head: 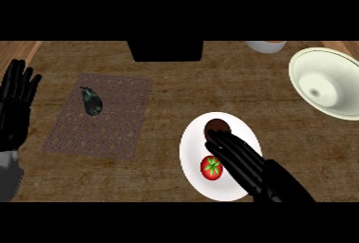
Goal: Pick the tomato from the plate and place it in the bowl
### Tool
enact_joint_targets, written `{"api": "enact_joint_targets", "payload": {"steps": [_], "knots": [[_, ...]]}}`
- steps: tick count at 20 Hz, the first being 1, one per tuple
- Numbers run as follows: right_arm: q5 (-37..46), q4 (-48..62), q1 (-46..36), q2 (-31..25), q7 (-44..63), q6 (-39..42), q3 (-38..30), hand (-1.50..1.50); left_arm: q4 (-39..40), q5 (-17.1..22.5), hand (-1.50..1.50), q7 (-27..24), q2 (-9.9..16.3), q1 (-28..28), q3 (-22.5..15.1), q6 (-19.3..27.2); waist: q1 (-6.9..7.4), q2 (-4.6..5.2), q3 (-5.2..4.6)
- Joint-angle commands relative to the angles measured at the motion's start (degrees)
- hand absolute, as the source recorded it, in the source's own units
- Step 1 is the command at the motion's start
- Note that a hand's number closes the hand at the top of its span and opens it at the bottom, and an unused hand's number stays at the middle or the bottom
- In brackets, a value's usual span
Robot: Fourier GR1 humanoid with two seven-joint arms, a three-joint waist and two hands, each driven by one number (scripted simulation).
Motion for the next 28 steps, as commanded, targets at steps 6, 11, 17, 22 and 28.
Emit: {"api": "enact_joint_targets", "payload": {"steps": [6,11,17,22,28], "knots": [[-12.03,-8.54,-3.83,-13.85,17.64,22.69,-4.66,-1.50,-1.07,0.52,0.00,0.47,-0.67,0.42,0.05,-1.82,1.61,0.27,0.09],[-17.76,-8.13,-8.53,-11.80,26.06,30.01,-5.51,-1.50,-1.81,-1.11,0.00,2.00,-1.48,-0.49,0.44,-1.02,1.53,0.32,0.16],[-13.43,-5.55,-8.40,-4.23,29.55,33.19,-3.53,-1.50,1.98,-1.99,0.00,0.71,-1.65,-1.10,4.09,-4.53,1.28,0.34,0.18],[-5.17,7.75,-9.67,-1.31,17.65,33.73,-3.49,-1.50,-0.52,-3.02,0.00,0.93,-3.58,-0.75,3.94,-4.37,1.69,0.42,0.21],[0.54,10.43,-7.14,5.65,18.13,33.44,-1.55,-1.50,2.95,-2.99,0.00,1.63,-2.94,-3.06,7.24,-8.17,1.33,0.39,0.19]]}}
